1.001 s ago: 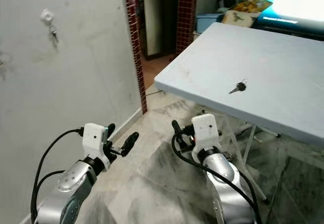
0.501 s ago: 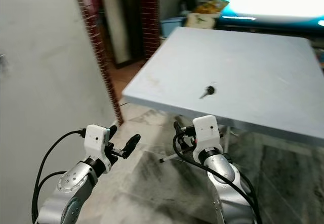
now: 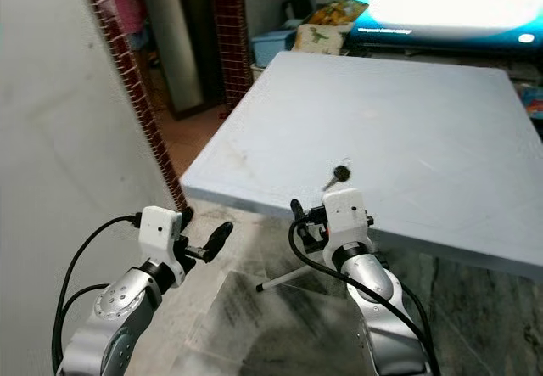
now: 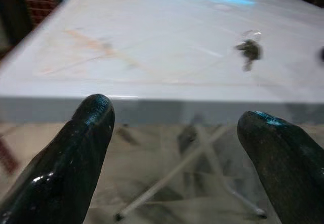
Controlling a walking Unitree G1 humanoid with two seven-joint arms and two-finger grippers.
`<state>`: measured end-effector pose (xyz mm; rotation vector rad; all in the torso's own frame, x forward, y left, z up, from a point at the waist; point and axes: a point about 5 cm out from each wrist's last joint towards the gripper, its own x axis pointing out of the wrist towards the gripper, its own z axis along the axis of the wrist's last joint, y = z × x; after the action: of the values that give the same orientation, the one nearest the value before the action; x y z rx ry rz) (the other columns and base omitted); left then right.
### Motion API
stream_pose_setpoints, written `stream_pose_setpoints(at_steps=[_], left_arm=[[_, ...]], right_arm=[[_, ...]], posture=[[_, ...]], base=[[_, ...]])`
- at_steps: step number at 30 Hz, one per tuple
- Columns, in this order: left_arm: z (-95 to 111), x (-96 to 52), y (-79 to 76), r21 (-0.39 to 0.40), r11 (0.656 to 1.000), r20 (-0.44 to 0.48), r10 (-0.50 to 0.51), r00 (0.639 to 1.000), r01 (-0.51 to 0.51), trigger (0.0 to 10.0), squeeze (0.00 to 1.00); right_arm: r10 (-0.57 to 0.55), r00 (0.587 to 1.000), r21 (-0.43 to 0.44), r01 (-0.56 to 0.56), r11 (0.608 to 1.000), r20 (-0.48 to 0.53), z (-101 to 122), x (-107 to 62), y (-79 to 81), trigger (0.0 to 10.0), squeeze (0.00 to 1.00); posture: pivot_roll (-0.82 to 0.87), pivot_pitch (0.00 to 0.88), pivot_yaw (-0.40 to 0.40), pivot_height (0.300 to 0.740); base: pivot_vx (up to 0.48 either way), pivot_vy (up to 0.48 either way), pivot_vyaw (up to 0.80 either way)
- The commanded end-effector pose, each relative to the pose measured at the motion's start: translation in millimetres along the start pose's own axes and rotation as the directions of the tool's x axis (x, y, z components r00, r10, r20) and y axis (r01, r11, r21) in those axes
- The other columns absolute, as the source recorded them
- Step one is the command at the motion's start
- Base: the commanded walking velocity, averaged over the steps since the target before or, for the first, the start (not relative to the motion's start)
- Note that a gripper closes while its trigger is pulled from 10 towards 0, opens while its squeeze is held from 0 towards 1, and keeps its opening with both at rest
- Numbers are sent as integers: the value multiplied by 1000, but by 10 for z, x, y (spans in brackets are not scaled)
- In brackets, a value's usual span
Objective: Hang keys on a hook
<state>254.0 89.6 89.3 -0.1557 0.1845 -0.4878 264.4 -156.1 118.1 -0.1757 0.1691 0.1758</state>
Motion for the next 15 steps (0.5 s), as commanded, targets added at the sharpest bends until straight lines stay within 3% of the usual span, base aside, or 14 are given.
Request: stream_pose_setpoints(at_steps=[1,15], left_arm=[[42,-23,74,28,999,5,16,1000,-16,10000,0],[23,-32,77,33,999,-6,14,1000,-14,10000,0]], right_arm=[[9,1000,10,-9,1000,23,62,27,38,10000,0],[-57,997,-30,56,998,-41,-45,25,-44,10000,0]], posture=[[-71,9,65,740],[-74,2,74,740]], base=[[364,0,0],[370,0,0]])
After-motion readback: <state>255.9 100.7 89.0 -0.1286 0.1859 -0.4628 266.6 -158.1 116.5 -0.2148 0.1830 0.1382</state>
